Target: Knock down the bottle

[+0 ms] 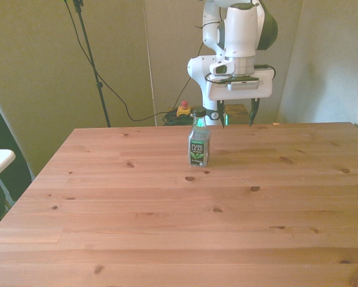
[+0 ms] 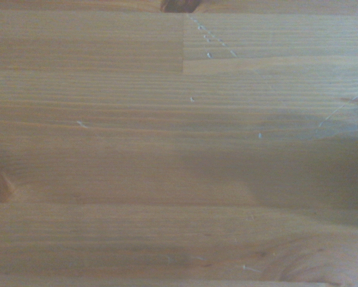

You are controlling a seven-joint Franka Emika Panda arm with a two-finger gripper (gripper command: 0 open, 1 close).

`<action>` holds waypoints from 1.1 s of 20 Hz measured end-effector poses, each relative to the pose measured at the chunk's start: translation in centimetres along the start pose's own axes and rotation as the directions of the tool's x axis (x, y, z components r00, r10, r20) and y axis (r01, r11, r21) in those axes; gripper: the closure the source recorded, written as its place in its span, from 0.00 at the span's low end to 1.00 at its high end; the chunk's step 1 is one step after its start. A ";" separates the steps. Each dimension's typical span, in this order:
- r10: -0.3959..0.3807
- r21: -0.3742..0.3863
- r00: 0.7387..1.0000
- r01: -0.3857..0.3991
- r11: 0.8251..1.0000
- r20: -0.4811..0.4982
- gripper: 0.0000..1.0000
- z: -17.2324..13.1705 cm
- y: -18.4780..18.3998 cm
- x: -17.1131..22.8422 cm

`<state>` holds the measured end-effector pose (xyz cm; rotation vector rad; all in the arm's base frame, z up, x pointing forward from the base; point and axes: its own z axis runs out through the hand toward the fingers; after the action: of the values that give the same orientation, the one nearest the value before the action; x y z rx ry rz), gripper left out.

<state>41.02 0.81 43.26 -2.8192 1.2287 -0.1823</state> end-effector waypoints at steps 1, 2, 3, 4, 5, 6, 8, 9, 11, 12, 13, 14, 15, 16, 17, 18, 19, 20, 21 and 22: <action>0.000 0.000 1.000 0.000 1.000 0.000 0.00 0.0 0.0 0.0; 0.000 0.003 1.000 0.000 1.000 -0.004 1.00 0.0 -0.1 0.1; 0.005 0.006 1.000 -0.005 1.000 -0.009 1.00 0.0 -0.1 0.2; 0.017 0.011 1.000 -0.017 1.000 -0.018 1.00 -0.1 0.0 0.4; 0.030 0.011 0.999 -0.030 0.999 -0.024 1.00 -0.2 0.2 0.7; 0.045 0.008 0.999 -0.045 0.999 -0.027 1.00 -0.2 0.5 1.0; 0.082 0.004 0.996 -0.082 0.997 -0.035 1.00 -0.2 1.2 1.7; 0.099 0.004 0.994 -0.099 0.995 -0.037 1.00 -0.3 1.5 2.1; 0.128 0.003 0.991 -0.128 0.992 -0.045 1.00 -0.5 2.1 2.8; 0.140 0.002 0.989 -0.140 0.990 -0.051 1.00 -0.6 2.5 3.3; 0.154 0.001 0.986 -0.154 0.988 -0.058 1.00 -0.8 2.9 3.8; 0.167 -0.002 0.983 -0.168 0.986 -0.069 1.00 -1.1 3.3 4.3; 0.179 -0.004 0.981 -0.179 0.984 -0.078 1.00 -1.4 3.7 4.9; 0.188 -0.008 0.979 -0.190 0.982 -0.081 1.00 -1.6 4.1 5.3; 0.198 -0.011 0.977 -0.200 0.980 -0.081 1.00 -1.9 4.5 5.7; 0.205 -0.017 0.975 -0.207 0.978 -0.083 1.00 -2.2 4.8 6.1; 0.208 -0.022 0.974 -0.211 0.977 -0.085 1.00 -2.6 5.1 6.4; 0.213 -0.026 0.973 -0.216 0.976 -0.085 1.00 -2.9 5.3 6.6; 0.217 -0.028 0.973 -0.220 0.975 -0.083 1.00 -3.4 5.5 6.8; 0.220 -0.029 0.972 -0.223 0.974 -0.084 1.00 -3.8 5.6 6.9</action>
<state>41.12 -8.04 47.08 -2.7015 1.5678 -0.2644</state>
